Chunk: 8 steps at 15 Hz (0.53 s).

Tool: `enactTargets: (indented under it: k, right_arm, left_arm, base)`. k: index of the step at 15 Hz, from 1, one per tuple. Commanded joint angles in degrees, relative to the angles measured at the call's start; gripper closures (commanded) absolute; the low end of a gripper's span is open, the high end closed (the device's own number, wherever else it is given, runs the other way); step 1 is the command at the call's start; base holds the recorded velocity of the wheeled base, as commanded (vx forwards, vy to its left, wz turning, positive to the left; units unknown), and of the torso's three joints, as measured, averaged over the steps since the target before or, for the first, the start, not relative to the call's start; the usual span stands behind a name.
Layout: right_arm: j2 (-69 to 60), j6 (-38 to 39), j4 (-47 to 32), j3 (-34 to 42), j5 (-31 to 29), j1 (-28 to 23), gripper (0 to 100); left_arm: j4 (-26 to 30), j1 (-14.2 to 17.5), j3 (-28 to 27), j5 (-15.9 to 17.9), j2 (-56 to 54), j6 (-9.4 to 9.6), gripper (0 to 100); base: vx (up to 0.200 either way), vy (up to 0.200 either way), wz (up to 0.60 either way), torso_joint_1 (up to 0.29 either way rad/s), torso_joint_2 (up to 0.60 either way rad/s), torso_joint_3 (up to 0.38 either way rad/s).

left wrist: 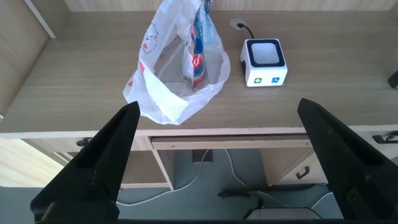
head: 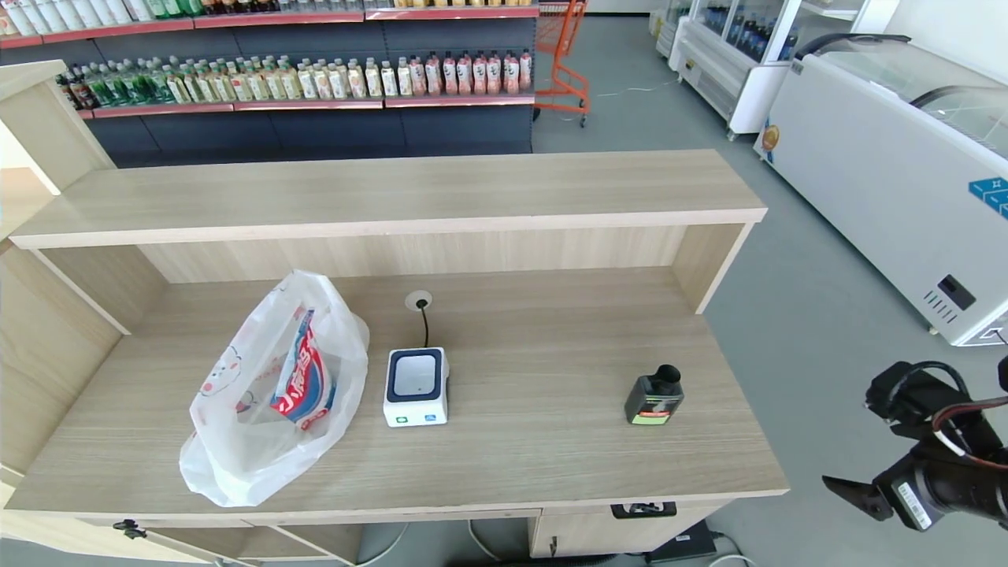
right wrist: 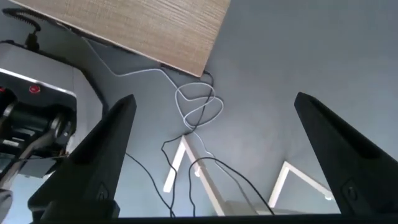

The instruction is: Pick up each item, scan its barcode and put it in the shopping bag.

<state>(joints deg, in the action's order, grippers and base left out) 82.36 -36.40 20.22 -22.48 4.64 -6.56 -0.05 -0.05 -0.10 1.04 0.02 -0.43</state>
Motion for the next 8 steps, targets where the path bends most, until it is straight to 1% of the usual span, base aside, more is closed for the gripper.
enactTargets:
  k: [1, 3, 4, 5, 8]
  right_arm:
    - [6.5, -2.53, -0.01, -3.18, 0.01, 1.55, 0]
    - [12.21, -2.62, 0.08, -7.14, 0.37, 6.56, 0]
    - [13.53, -2.89, 0.17, -7.84, 0.37, 7.53, 0]
    - [17.48, -5.17, 0.52, -10.13, 0.54, 8.76, 0]
    - [23.11, -6.93, 3.07, -12.76, 5.2, 10.6, 0]
  left_arm:
    - [-0.04, 0.05, 0.01, 0.02, -0.02, -0.01, 0]
    - [-0.04, 0.05, 0.01, 0.02, -0.02, -0.01, 0]
    - [-0.04, 0.05, 0.01, 0.02, -0.02, -0.01, 0]
    - [-0.04, 0.05, 0.01, 0.02, -0.02, -0.01, 0]
    - [-0.04, 0.05, 0.01, 0.02, -0.02, -0.01, 0]
  base:
    - [0.0, 0.0, 0.0, 0.0, 0.0, 0.0]
    - [0.0, 0.0, 0.0, 0.0, 0.0, 0.0]
    - [0.0, 0.0, 0.0, 0.0, 0.0, 0.0]
    - [0.0, 0.0, 0.0, 0.0, 0.0, 0.0]
    - [0.0, 0.0, 0.0, 0.0, 0.0, 0.0]
